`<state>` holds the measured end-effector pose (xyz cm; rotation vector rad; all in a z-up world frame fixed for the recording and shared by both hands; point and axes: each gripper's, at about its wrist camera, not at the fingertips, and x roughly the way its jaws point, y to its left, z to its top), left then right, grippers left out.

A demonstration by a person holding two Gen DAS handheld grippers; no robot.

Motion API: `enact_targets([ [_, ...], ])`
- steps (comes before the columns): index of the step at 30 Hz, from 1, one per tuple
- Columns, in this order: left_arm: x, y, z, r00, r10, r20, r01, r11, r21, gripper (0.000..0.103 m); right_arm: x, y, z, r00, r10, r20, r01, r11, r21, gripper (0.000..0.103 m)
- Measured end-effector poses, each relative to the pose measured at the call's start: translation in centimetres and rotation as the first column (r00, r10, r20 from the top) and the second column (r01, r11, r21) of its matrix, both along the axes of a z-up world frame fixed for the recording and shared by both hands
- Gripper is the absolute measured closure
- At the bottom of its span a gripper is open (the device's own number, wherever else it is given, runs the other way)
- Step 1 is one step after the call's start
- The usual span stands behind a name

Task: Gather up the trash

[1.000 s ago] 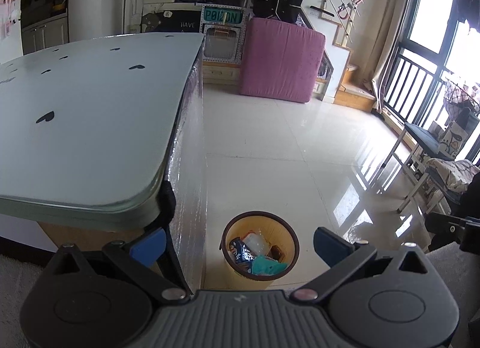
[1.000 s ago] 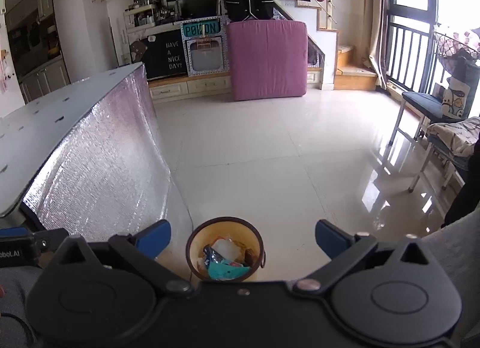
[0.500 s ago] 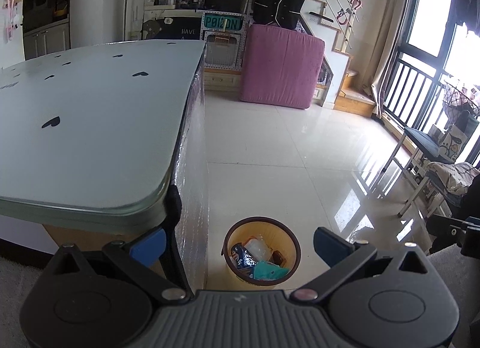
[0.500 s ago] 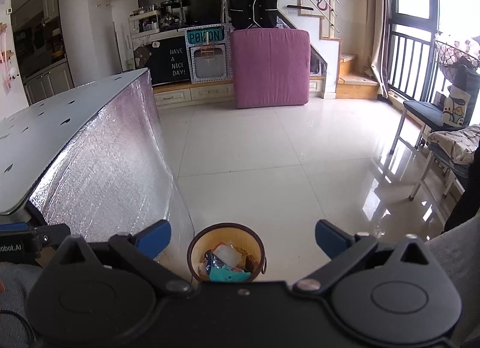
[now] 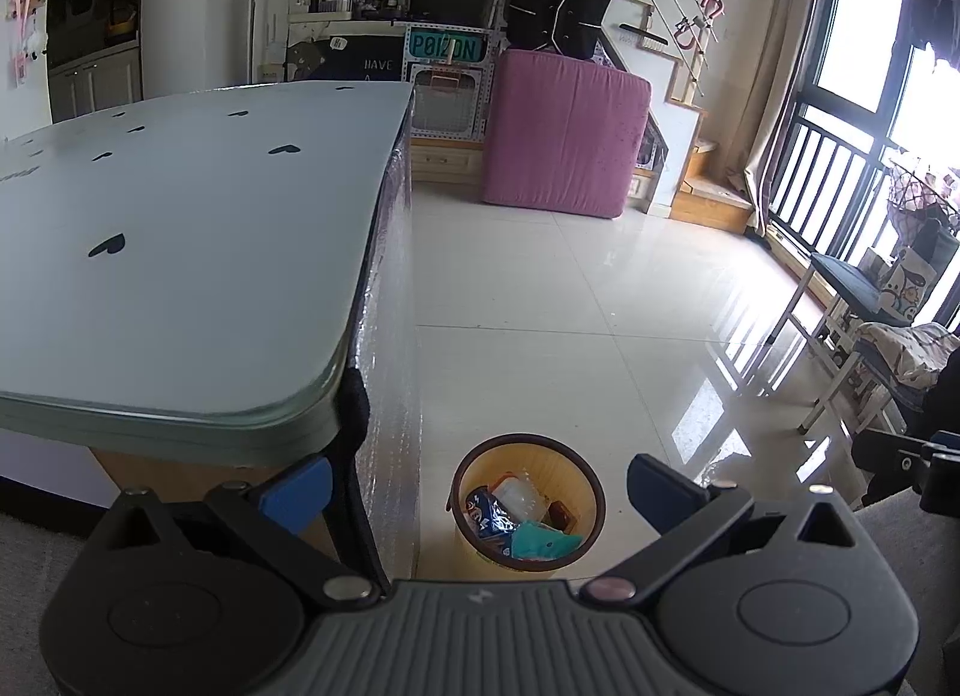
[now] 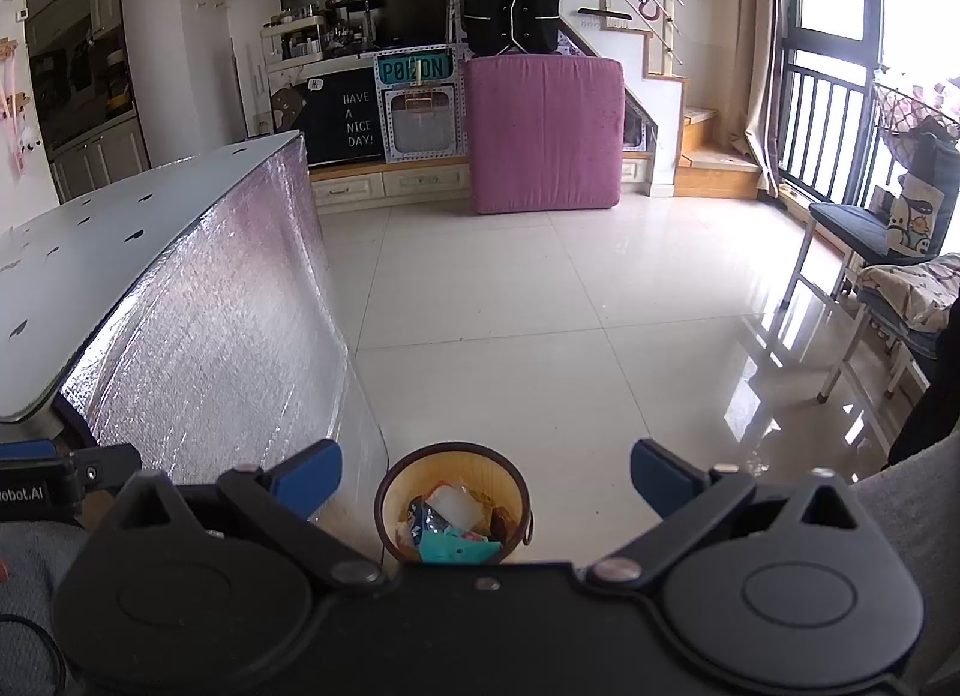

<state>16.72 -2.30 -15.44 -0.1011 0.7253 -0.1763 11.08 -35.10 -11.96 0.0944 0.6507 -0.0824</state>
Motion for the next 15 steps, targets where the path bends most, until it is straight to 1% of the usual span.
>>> enact_targets([
  [15, 0.05, 0.16, 0.13, 1.0, 0.001, 0.001, -0.001, 1.0, 0.003, 0.0, 0.09, -0.03, 0.03, 1.0, 0.002, -0.002, -0.002, 1.0, -0.001, 0.0],
])
